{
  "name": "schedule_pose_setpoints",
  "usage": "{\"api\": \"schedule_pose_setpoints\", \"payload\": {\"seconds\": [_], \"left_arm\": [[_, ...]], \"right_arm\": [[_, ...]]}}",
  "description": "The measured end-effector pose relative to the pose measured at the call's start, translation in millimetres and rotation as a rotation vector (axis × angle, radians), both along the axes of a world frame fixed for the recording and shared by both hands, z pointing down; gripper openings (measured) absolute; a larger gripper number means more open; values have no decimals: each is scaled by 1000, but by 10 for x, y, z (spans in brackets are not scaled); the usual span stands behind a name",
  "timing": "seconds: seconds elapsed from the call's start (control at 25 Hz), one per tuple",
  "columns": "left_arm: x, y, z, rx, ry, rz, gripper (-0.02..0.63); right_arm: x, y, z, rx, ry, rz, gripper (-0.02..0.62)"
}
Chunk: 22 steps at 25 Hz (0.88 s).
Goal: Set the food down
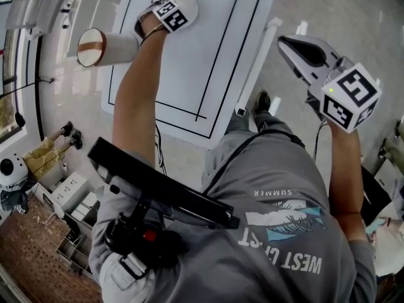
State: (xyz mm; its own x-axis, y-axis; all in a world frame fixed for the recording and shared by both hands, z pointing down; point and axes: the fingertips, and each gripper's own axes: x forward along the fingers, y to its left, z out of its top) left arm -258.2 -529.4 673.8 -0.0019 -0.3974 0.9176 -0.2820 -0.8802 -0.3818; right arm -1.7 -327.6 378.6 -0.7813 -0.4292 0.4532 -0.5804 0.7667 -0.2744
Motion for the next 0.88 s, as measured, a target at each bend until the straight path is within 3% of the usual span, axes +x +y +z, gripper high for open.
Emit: {"api": "schedule_pose_setpoints", "payload": {"seconds": [0.32,0.6,0.88], "left_arm": [[-4,105,-21,-13,17,-13,155],[85,237,-76,18,-16,57,156],[111,341,-49,50,-20,56,158]], "right_arm": [[31,70,46,-10,4,6,8],[42,141,93,-20,0,4,8],[71,240,146,-30,0,0,8]]}}
